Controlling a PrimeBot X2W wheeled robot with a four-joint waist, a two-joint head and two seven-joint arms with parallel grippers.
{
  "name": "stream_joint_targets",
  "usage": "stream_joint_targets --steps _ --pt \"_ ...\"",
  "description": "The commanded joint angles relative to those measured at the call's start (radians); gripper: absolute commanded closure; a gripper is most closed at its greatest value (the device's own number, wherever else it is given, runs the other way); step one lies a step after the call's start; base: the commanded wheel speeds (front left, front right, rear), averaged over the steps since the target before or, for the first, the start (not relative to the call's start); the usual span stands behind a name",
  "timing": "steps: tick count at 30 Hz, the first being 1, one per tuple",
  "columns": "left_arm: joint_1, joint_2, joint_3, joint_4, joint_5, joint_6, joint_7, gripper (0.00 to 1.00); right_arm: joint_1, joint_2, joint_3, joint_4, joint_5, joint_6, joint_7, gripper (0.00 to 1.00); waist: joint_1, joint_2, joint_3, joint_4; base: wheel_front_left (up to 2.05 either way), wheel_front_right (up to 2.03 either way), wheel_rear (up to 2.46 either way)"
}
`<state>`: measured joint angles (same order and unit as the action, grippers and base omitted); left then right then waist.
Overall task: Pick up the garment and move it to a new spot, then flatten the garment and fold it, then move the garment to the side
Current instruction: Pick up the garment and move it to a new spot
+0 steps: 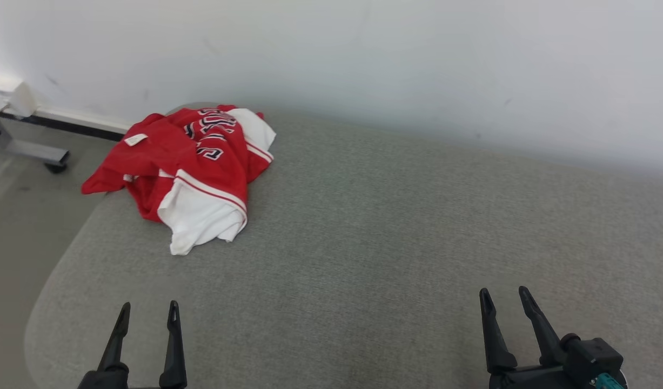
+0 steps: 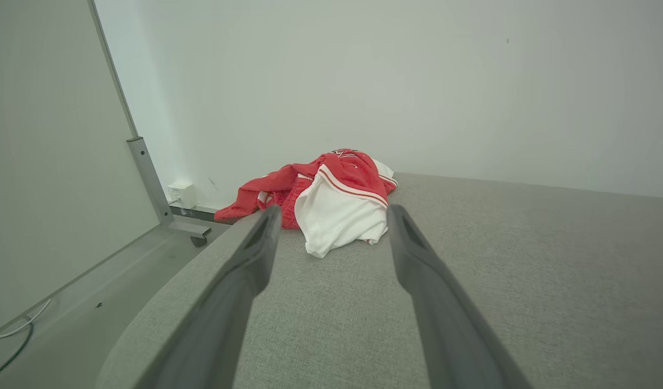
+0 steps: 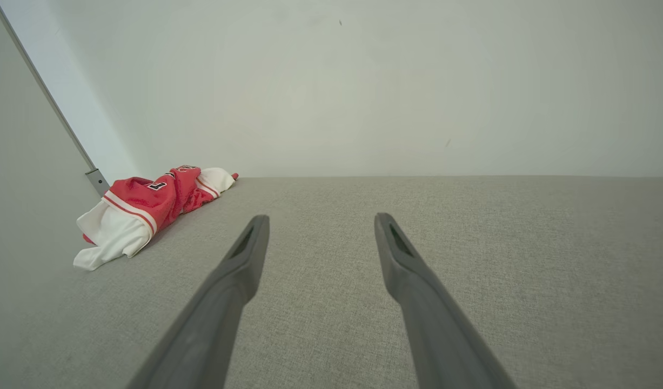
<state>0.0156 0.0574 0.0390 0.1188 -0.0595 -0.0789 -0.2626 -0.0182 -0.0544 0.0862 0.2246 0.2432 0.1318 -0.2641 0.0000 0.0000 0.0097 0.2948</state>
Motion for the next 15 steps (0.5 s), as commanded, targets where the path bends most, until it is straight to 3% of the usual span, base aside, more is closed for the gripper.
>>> stream_joint_targets --steps 1,7,15 --pt "0.005 0.001 0.008 0.004 0.004 0.004 -0.004 0.00 0.009 -0.004 0.007 0.002 -0.008 -0.002 -0.001 0.00 0.0000 0.0000 0.002 0.115 0.00 0.00 0.00" --pt "0.024 0.001 0.029 0.004 -0.002 0.014 -0.004 0.00 0.001 -0.004 0.023 0.008 -0.016 -0.002 -0.001 0.00 0.0000 0.0000 0.008 0.207 0.00 0.00 0.00" --pt "0.065 -0.004 0.074 -0.051 -0.028 0.055 -0.004 0.00 -0.058 -0.028 0.086 0.033 -0.016 -0.002 -0.001 0.00 0.0000 0.0000 0.038 0.225 0.00 0.00 0.00"
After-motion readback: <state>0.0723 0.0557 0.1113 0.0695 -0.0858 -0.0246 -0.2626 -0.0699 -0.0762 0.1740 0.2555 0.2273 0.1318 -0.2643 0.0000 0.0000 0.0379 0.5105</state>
